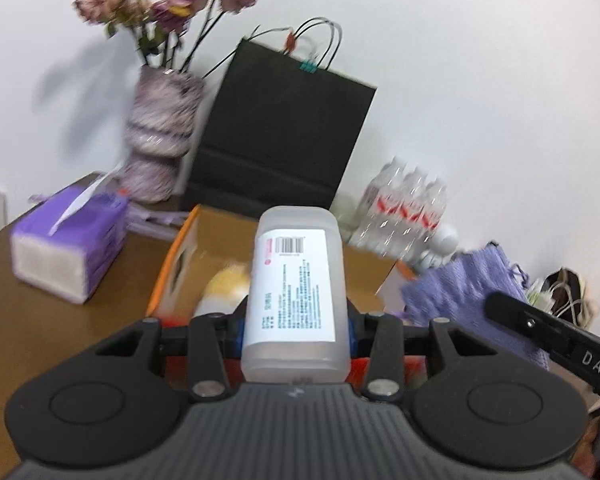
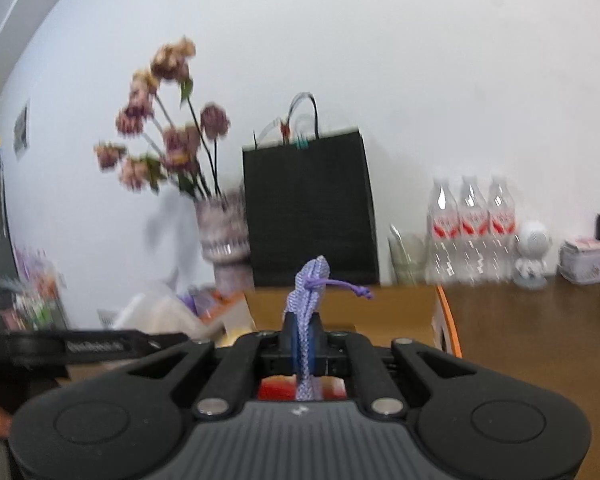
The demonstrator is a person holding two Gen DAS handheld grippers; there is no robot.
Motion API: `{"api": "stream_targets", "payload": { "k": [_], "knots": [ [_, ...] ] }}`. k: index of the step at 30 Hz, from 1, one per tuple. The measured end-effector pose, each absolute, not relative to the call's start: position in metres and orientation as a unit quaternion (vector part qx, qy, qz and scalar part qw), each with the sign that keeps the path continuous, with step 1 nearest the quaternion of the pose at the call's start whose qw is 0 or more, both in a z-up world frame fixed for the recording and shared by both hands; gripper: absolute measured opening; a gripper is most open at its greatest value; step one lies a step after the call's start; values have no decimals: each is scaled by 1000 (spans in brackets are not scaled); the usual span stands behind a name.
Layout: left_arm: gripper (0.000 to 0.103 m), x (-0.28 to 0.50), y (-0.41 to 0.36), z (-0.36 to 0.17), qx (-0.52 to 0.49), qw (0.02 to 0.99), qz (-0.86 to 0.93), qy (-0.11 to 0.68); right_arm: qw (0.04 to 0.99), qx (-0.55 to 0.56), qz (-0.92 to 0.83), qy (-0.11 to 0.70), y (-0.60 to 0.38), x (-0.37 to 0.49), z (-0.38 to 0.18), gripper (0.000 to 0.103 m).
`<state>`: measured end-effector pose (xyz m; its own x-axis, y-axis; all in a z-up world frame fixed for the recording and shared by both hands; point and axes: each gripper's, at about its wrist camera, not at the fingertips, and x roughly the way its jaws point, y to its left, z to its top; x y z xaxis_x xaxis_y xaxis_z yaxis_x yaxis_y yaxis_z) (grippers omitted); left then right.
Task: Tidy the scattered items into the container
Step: 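Carry the bottle with the left tool while the right tool carries the pouch, release both into box, then grasp the plastic bag with the left tool while the right tool grasps the white cap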
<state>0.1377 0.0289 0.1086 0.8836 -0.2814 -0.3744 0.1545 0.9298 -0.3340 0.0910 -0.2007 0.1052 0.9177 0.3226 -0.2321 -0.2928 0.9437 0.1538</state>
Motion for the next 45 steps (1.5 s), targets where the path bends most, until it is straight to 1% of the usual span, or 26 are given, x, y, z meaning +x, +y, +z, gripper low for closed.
{"api": "stream_targets", "payload": {
  "k": [4,7,11,16,17,18,19,20,21,22,23,24,25,26,27,29,33,41,45],
  "knots": [
    [42,169,17,119,-161,957,-115,214,978,73,157,113,-200,126,126,4],
    [42,193,11,118,-173,955,-102,220,978,93,149,115,-203,157,126,4],
    [42,222,6,105,-176,949,-92,245,971,126,145,144,-203,199,105,4],
    [43,243,3,81,-161,942,-90,279,960,119,138,214,-201,236,68,7],
    [48,246,1,78,-152,942,-90,285,958,113,131,226,-201,240,62,9],
    [50,247,1,75,-150,941,-97,287,958,107,121,238,-200,245,56,11],
    [54,247,0,75,-145,943,-98,284,958,100,109,246,-200,249,51,12],
    [63,247,-2,75,-133,946,-97,280,958,94,101,250,-200,251,48,14],
    [70,247,-4,76,-123,949,-94,274,959,87,95,254,-199,253,46,20],
    [82,245,-5,78,-115,953,-92,265,958,82,88,260,-199,255,44,28],
    [86,242,-5,80,-111,956,-92,256,958,80,86,263,-198,255,43,49],
    [87,239,-6,83,-108,958,-93,250,958,78,85,263,-198,255,44,67],
    [92,237,-6,85,-106,959,-92,246,959,73,81,262,-197,253,44,70],
    [102,235,-6,87,-103,961,-88,243,961,68,71,259,-197,251,45,76],
    [103,233,-5,89,-101,963,-82,238,962,64,66,257,-197,250,47,84],
    [103,232,-5,91,-96,964,-79,237,963,63,63,254,-199,246,51,93],
    [103,230,-3,93,-84,963,-59,251,963,52,56,257,-204,242,59,102],
    [103,201,10,106,-63,968,-41,237,971,45,72,225,-214,206,84,103],
    [103,183,18,104,-54,967,-48,244,973,34,81,215,-226,173,84,103]
  ]
}}
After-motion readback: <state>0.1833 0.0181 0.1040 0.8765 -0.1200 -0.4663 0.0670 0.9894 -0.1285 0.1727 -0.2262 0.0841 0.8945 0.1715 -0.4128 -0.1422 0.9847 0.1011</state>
